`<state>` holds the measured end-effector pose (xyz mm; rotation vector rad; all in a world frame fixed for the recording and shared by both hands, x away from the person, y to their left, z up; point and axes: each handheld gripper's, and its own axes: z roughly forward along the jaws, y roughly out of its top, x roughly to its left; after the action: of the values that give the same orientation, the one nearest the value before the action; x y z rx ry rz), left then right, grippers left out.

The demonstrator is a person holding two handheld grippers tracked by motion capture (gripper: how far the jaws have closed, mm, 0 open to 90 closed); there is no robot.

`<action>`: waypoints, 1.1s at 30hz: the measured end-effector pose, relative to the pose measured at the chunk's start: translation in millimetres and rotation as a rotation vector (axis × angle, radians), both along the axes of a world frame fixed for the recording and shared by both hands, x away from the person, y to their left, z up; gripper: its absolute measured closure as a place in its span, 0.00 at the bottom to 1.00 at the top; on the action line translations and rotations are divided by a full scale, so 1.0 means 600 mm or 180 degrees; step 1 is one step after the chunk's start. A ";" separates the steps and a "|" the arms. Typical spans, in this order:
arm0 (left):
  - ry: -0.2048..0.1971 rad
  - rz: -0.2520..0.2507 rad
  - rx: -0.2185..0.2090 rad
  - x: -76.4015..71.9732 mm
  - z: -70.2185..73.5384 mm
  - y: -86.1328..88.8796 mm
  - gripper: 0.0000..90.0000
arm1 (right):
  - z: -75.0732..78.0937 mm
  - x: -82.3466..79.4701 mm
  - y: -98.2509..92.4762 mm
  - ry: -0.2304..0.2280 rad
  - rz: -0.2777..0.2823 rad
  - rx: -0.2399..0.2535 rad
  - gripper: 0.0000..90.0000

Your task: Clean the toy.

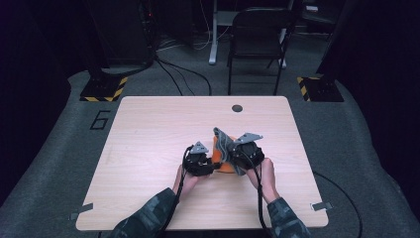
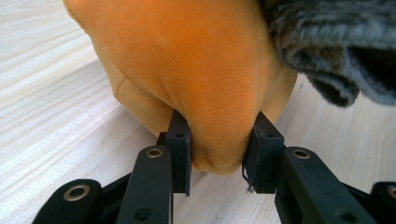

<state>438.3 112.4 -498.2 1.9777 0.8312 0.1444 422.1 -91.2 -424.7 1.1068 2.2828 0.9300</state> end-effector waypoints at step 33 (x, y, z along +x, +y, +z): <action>-0.0038 0.0011 -0.0029 0.000 -0.002 0.001 0.74 | -0.092 0.067 -0.113 0.0628 -0.0686 -0.0260 0.79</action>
<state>438.5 112.8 -499.4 1.9652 0.8264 0.1540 462.5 -159.1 -480.0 1.4296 2.2728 0.6639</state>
